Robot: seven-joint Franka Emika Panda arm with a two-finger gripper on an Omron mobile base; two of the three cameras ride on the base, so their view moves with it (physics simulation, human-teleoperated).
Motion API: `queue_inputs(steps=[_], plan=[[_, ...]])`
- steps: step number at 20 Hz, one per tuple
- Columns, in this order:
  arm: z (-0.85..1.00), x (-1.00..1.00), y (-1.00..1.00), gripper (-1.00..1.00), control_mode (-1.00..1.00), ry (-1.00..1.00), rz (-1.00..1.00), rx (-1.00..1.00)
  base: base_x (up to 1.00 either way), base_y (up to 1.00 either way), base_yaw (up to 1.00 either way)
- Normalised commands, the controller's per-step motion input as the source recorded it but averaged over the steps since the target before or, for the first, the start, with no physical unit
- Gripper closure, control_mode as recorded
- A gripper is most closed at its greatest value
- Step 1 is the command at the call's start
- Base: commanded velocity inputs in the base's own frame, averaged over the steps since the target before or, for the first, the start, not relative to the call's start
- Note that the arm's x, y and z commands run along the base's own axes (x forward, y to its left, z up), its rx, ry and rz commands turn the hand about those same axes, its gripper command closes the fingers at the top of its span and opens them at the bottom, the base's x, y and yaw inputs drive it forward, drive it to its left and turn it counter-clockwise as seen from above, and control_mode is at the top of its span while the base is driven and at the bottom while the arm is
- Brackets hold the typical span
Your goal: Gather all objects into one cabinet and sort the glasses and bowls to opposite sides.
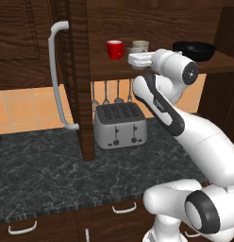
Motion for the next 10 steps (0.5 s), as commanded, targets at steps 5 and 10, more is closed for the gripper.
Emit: queue_inputs(steps=[5,10], plan=[[-0.03,0.25,0.00,1.00,-1.00,0.01,0.00,0.05,0.00,0.00,0.00],[-0.14,0.37,0.00,1.00,-1.00,0.02,0.00,0.05,0.00,0.00,0.00]])
